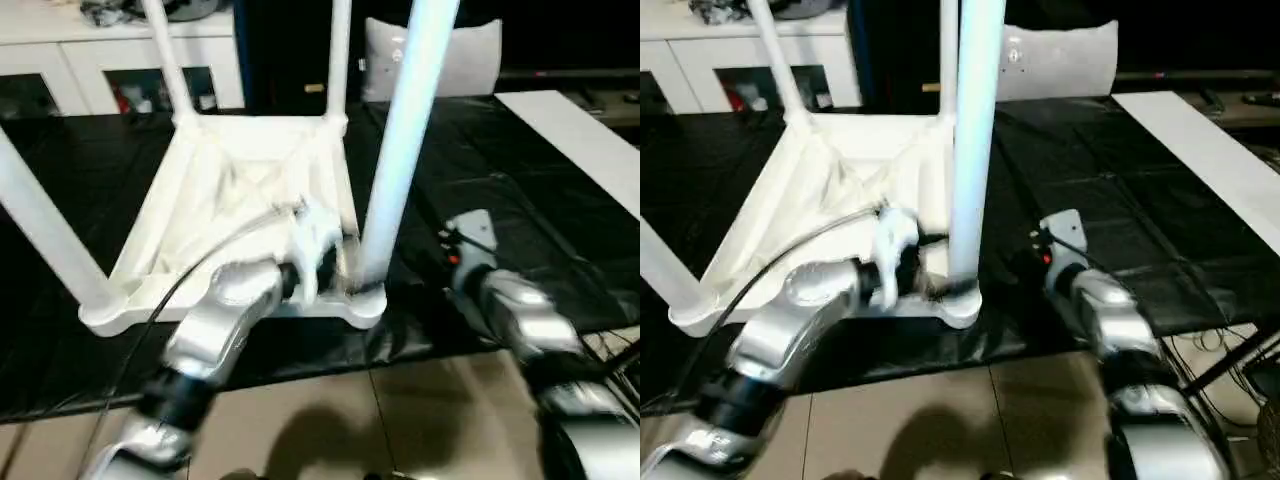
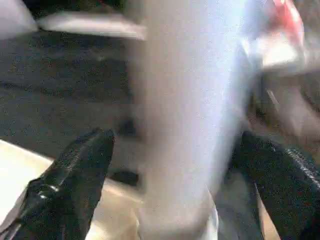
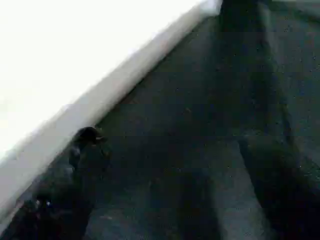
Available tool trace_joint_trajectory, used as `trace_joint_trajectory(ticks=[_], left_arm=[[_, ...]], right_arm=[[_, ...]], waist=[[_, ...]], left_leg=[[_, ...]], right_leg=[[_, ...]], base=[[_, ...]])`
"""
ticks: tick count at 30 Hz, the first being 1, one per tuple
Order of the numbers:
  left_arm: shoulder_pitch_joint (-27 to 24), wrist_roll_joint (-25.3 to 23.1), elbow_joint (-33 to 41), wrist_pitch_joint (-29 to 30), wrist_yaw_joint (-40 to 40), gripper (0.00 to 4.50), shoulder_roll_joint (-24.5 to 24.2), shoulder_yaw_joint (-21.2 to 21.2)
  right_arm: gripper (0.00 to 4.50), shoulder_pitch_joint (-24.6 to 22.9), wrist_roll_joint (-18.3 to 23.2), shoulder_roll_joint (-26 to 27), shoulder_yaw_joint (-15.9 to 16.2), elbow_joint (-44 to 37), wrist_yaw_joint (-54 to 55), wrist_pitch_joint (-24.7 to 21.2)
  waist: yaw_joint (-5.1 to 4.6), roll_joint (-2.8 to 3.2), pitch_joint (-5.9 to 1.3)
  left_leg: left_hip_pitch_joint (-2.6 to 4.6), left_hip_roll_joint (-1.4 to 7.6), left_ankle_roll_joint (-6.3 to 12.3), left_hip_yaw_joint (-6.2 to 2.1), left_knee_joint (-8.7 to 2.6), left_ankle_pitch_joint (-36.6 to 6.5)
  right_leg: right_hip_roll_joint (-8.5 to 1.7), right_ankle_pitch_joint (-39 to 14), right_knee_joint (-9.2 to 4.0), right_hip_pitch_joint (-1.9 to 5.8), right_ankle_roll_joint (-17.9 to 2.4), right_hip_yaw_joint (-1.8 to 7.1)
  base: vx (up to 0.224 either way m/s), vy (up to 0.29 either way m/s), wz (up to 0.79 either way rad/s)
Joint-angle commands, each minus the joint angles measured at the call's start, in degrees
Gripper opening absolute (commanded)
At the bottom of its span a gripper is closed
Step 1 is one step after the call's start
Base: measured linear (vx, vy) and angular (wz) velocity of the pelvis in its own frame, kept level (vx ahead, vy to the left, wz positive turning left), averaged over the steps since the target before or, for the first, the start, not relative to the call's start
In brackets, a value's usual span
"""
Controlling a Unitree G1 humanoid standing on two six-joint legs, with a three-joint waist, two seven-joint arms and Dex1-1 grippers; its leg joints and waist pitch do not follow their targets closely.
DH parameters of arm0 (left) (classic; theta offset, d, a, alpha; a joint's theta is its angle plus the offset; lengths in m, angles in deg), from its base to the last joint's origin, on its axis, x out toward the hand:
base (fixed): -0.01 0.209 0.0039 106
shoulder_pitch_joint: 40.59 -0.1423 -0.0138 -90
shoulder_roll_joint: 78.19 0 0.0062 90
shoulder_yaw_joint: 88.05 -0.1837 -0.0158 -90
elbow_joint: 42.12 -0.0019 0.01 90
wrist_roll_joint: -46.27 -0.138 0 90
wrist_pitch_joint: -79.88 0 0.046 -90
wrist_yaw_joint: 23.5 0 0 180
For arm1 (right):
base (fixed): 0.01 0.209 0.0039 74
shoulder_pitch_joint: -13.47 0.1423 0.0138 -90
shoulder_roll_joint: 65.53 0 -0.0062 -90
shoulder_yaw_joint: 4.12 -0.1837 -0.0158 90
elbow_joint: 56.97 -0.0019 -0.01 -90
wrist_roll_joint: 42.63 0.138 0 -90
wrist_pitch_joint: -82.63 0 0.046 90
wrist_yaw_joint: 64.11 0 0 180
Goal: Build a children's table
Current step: Rotate table base, then rotate leg to tighten
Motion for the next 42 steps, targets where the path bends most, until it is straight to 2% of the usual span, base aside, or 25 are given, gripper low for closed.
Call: trace_joint_trajectory(ticks=[1,5,6,7,8,9,10,12,14,16,17,18,19,26,28,30,33,42], left_arm=[[0.9,-3.0,-3.8,-2.8,2.5,4.31,-2.2,-0.6],[3.1,-4.4,-8.1,-6.1,4.9,4.08,-4.3,-0.5],[3.9,-4.3,-9.5,-6.9,6.7,3.99,-5.2,-0.5],[5.2,-3.4,-11.5,-6.9,10.5,3.85,-6.5,-0.3],[6.4,-2.2,-13.4,-7.8,14.9,3.77,-7.9,-0.9],[6.4,-2.2,-13.4,-7.8,14.9,3.72,-7.9,-0.9],[7.1,-2.1,-14.6,-8.1,15.9,3.67,-8.3,-1.3],[9.3,-3.1,-19.8,-10.6,17.5,3.5,-8.3,-1.6],[10.2,-3.7,-22.2,-11.5,18.0,3.29,-8.0,-1.6],[11.3,-3.9,-24.7,-12.4,19.2,3.14,-7.7,-1.4],[11.3,-3.9,-24.7,-12.4,19.2,3.03,-7.7,-1.4],[11.9,-3.9,-26.2,-12.7,19.8,3.03,-7.6,-1.2],[12.3,-3.7,-27.0,-12.6,20.5,2.83,-7.5,-1.0],[12.7,-4.3,-30.8,-13.7,23.0,2.31,-6.1,-1.6],[12.6,-4.6,-31.1,-14.0,22.9,2.24,-6.1,-1.8],[12.7,-5.1,-32.2,-14.9,22.9,1.99,-5.9,-2.1],[12.8,-5.8,-33.4,-15.5,23.0,1.78,-5.8,-2.3],[13.7,-6.5,-36.9,-17.6,22.8,1.11,-4.5,-1.4]], right_arm=[[4.5,-0.9,1.5,-2.5,0.4,-4.7,-5.1,-1.4],[4.5,-2.9,1.9,-5.1,1.3,-8.9,-9.1,-1.9],[4.5,-3.8,2.2,-6.1,1.6,-10.6,-10.3,-2.4],[4.5,-5.3,3.0,-7.9,1.8,-13.6,-12.6,-4.0],[4.5,-7.4,4.3,-9.7,1.8,-17.4,-15.6,-6.1],[4.5,-7.4,4.3,-9.7,1.8,-17.4,-15.7,-6.1],[4.5,-8.2,4.7,-10.4,1.8,-18.7,-16.7,-6.8],[4.5,-10.0,5.8,-12.2,2.0,-22.2,-19.2,-8.4],[4.5,-10.5,6.3,-12.6,2.0,-23.2,-19.9,-9.3],[4.5,-10.9,6.5,-13.0,1.9,-24.1,-20.3,-9.7],[4.5,-10.9,6.5,-13.0,1.9,-24.1,-20.3,-9.7],[4.5,-11.1,6.7,-13.1,1.9,-24.7,-20.3,-10.3],[4.5,-11.4,6.6,-13.2,1.9,-25.3,-20.1,-10.4],[4.5,-14.2,9.8,-13.9,2.3,-31.3,-23.0,-16.5],[4.5,-14.4,9.8,-14.1,2.4,-31.5,-23.1,-16.7],[4.5,-14.8,9.6,-14.2,2.6,-31.9,-23.1,-16.8],[4.5,-15.0,9.7,-14.3,2.8,-32.4,-23.1,-17.4],[4.5,-15.3,9.6,-13.6,3.1,-33.6,-22.2,-18.2]], waist=[[0.36,-0.5,-4.45],[0.87,-0.52,-4.28],[1.04,-0.66,-4.15],[1.43,-0.43,-4.33],[1.5,-0.55,-4.23],[1.82,-0.52,-4.19],[1.96,-0.28,-4.24],[2.13,-0.46,-4.25],[2.45,-0.52,-4.35],[2.36,-0.79,-4.36],[2.4,-0.73,-4.36],[2.46,-0.43,-4.34],[2.47,-0.38,-4.37],[2.76,-0.43,-4.46],[2.81,-0.56,-4.39],[2.71,-0.75,-4.31],[2.65,-0.67,-4.21],[2.76,-0.62,-4.35]], left_leg=[[0.5,2.43,3.37,-0.89,-4.19,-15.2],[0.95,2.4,2.18,-0.9,-4.22,-17.1],[0.92,2.41,2.19,-0.89,-4.31,-17.3],[1.12,2.52,2.16,-0.92,-4.29,-17.2],[0.95,2.53,2.15,-0.99,-4.38,-17.0],[1.08,2.41,2.53,-0.86,-4.38,-17.0],[0.9,2.66,2.41,-1.01,-4.44,-16.8],[0.97,2.44,2.69,-0.79,-4.29,-16.7],[0.89,2.53,2.51,-0.89,-4.27,-16.6],[0.83,2.56,2.43,-0.93,-4.2,-15.8],[0.9,2.5,2.42,-0.89,-4.15,-15.8],[0.88,2.52,2.3,-0.97,-4.16,-15.8],[0.98,2.48,2.15,-0.92,-4.16,-16.1],[0.77,2.7,2.54,-1.03,-4.25,-15.8],[0.72,2.71,2.42,-1.07,-4.25,-15.7],[0.78,2.6,2.26,-1.07,-4.23,-16.0],[0.93,2.53,2.1,-1.13,-4.22,-16.6],[0.89,2.65,2.16,-1.17,-4.27,-16.2]], right_leg=[[-3.19,-21.6,-3.89,3.15,-9.2,2.67],[-3.55,-26.2,-4.59,2.85,-8.2,2.63],[-3.57,-26.8,-4.75,2.86,-8.1,2.65],[-3.72,-27.2,-4.67,2.86,-7.7,2.75],[-3.68,-26.9,-4.54,2.97,-7.8,2.72],[-3.55,-27.3,-4.82,2.93,-7.4,2.71],[-3.72,-26.2,-4.36,3.0,-8.0,2.79],[-3.56,-26.1,-4.65,2.87,-8.1,2.72],[-3.85,-27.0,-4.59,3.02,-7.6,2.66],[-4.06,-27.5,-4.67,2.93,-7.9,2.6],[-4.04,-27.9,-4.76,2.89,-7.9,2.57],[-4.05,-28.1,-4.73,2.91,-7.9,2.57],[-4.02,-28.5,-4.98,2.89,-7.6,2.54],[-4.06,-26.5,-4.66,3.13,-8.3,2.51],[-4.24,-27.5,-4.79,3.11,-8.1,2.5],[-4.24,-28.9,-5.03,3.01,-7.4,2.43],[-4.26,-31.3,-5.4,2.9,-6.4,2.3],[-4.34,-29.1,-5.14,2.98,-7.2,2.39]], base=[[0.0,0.0,0.0],[0.0,0.0,0.0],[0.0,0.0,0.0],[0.0,0.0,0.0],[0.0,0.0,0.0],[0.0,0.0,0.0],[0.0,0.0,0.0],[0.0,0.0,0.0],[0.0,0.0,0.0],[0.0,0.0,0.0],[0.0,0.0,0.0],[0.0,0.0,0.0],[0.0,0.0,0.0],[0.0,0.0,0.0],[0.0,0.0,0.0],[0.0,0.0,0.0],[0.0,0.0,0.0],[0.0,0.0,0.0]])
